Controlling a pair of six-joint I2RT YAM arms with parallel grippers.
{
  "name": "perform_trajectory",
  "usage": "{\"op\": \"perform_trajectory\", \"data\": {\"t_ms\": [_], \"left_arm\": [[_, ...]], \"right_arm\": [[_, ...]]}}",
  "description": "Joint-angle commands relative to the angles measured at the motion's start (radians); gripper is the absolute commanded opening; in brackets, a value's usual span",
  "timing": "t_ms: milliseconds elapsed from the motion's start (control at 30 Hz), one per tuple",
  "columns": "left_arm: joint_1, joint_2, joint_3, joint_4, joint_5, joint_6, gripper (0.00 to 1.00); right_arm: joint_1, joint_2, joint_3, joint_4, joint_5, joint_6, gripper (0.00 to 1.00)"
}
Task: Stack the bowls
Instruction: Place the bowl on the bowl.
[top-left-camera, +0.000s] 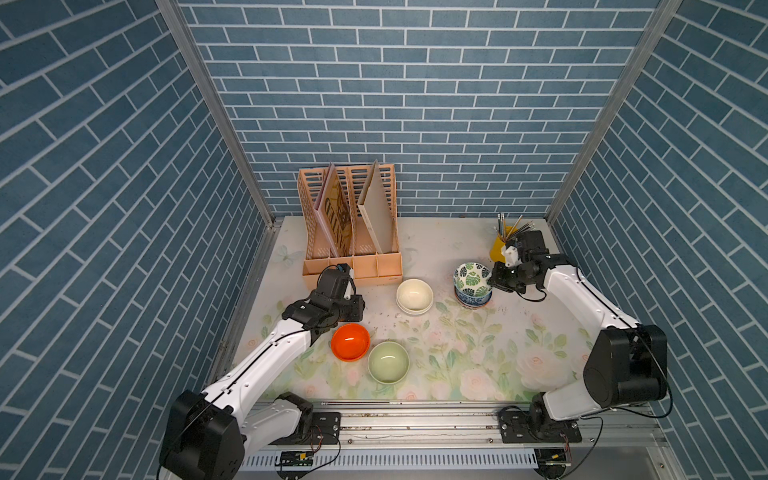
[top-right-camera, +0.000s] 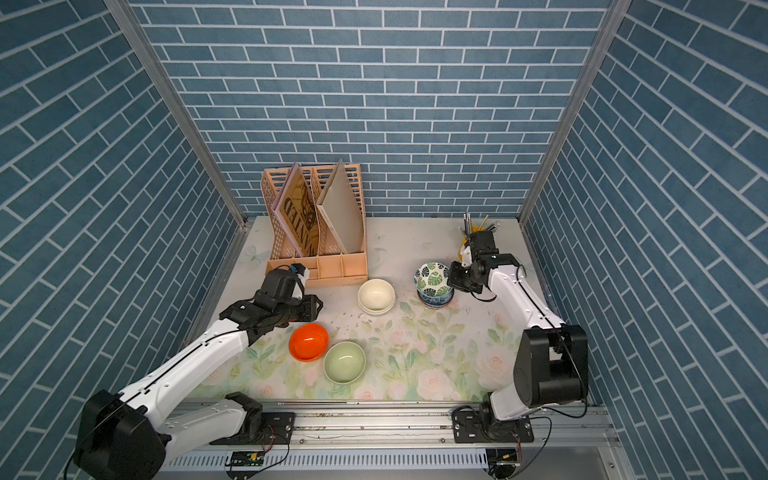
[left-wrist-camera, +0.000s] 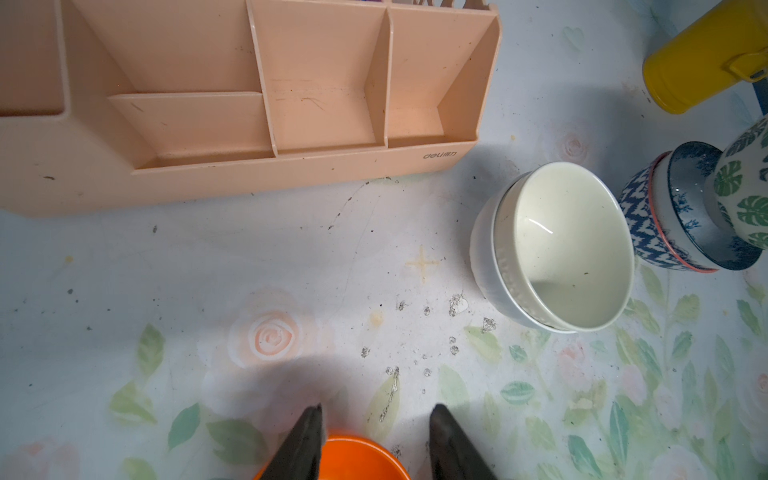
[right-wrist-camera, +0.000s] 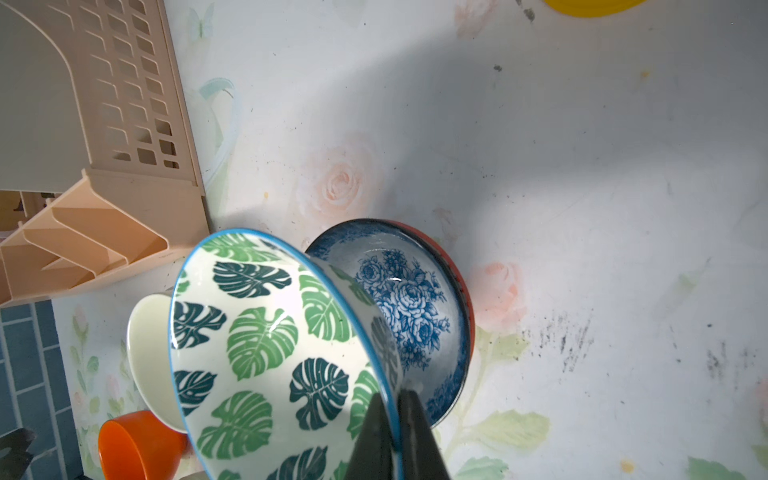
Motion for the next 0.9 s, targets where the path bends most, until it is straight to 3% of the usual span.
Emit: {"op": "perform_trajectory", "data": {"t_ms": [0,867], "left_arm": [[0.005,0.0,-0.013,-0.004,-0.013,0.0,0.47],[0.005,0.012,-0.015,-0.007,-0.023,0.002,0.5]], "right_arm": [[-0.007,0.015,-0.021,0.04,0.004,-0.006,0.0],[-0.017,0.064,-0.057,0.088,-0.001,-0.007,0.02]]}}
